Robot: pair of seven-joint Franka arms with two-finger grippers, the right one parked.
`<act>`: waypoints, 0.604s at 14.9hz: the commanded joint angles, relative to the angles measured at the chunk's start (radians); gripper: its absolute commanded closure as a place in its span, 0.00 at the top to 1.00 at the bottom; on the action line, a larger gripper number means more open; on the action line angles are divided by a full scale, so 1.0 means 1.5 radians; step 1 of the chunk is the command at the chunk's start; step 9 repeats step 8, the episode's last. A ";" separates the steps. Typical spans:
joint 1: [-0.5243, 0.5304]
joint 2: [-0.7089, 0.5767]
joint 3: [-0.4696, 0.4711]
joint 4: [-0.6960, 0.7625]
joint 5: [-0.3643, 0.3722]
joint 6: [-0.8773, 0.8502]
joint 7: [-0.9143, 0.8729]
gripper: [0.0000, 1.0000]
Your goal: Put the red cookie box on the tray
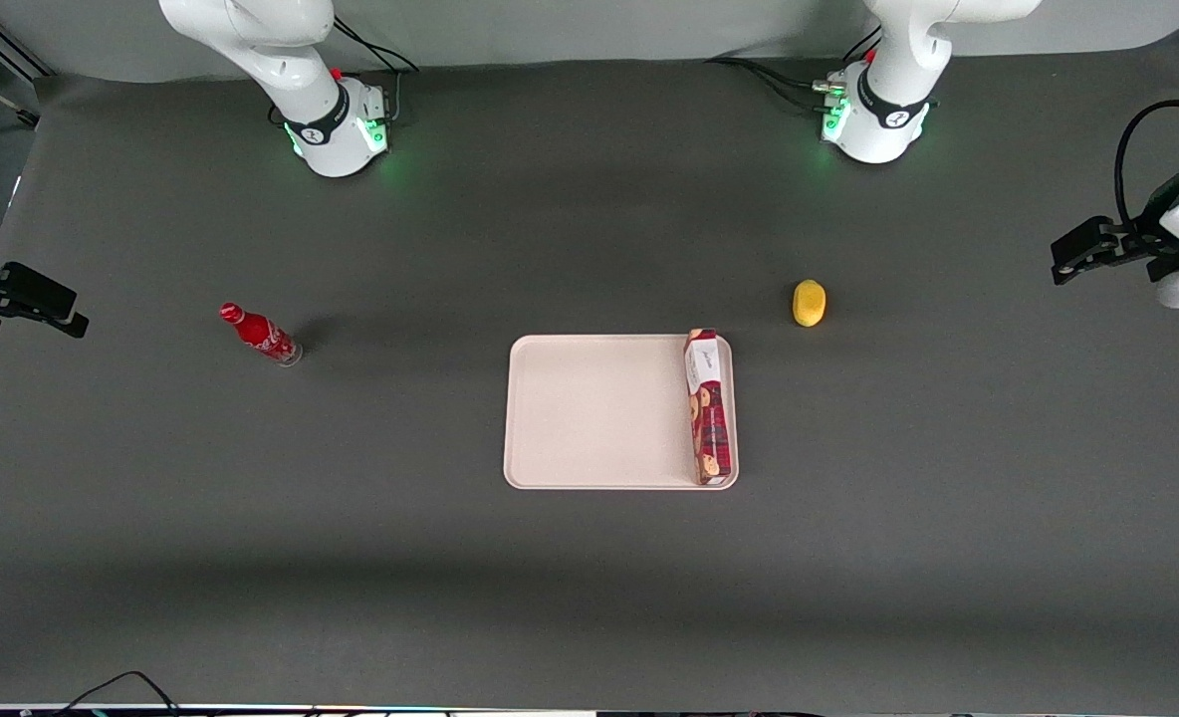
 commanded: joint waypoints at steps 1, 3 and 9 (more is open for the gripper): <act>-0.008 -0.043 0.002 -0.039 -0.006 -0.004 -0.003 1.00; -0.007 -0.041 0.003 -0.037 -0.006 -0.004 -0.003 1.00; -0.007 -0.035 0.007 -0.020 -0.004 -0.001 0.007 1.00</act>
